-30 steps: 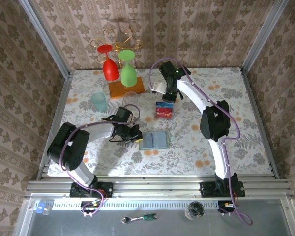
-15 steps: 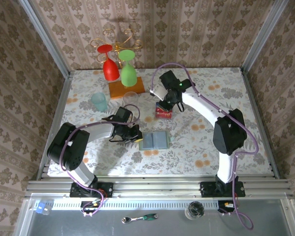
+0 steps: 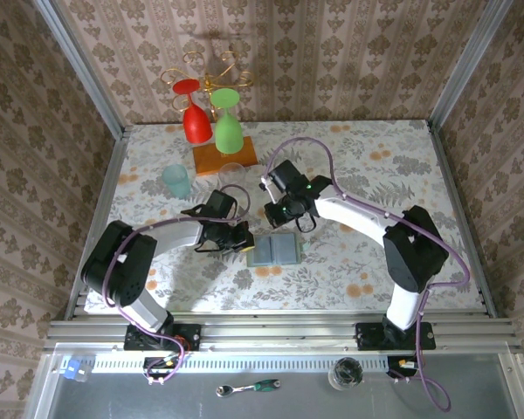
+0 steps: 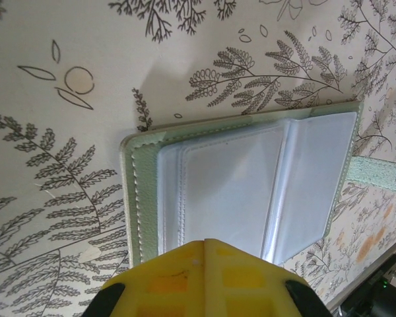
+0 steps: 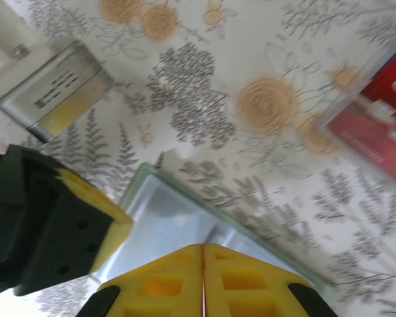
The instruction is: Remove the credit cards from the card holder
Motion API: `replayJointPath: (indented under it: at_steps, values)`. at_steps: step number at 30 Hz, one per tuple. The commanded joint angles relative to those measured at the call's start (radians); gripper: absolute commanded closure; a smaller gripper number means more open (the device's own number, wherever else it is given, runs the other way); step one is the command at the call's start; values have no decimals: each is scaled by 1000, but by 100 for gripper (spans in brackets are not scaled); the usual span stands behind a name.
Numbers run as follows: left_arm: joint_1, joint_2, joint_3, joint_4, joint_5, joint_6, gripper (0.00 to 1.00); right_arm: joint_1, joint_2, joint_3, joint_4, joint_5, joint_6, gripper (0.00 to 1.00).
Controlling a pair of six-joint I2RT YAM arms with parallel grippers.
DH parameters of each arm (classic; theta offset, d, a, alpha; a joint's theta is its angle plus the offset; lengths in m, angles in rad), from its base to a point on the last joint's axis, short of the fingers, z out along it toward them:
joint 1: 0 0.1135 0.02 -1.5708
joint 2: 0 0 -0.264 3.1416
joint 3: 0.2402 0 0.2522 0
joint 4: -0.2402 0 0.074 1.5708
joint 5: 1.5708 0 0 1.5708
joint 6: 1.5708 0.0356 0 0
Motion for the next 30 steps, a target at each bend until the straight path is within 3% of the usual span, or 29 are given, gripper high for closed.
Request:
replayJointPath:
  at_steps: [1, 9, 30]
  values:
    - [-6, -33, -18, -30, -27, 12, 98, 7, -35, -36, 67, -82, 219, 92]
    - [-7, -50, -19, -67, -53, 32, 98, 14, -32, -134, 108, -170, 405, 92]
    - [1, 2, -51, -20, -30, 32, 100, 15, 104, -125, 135, -323, 506, 76]
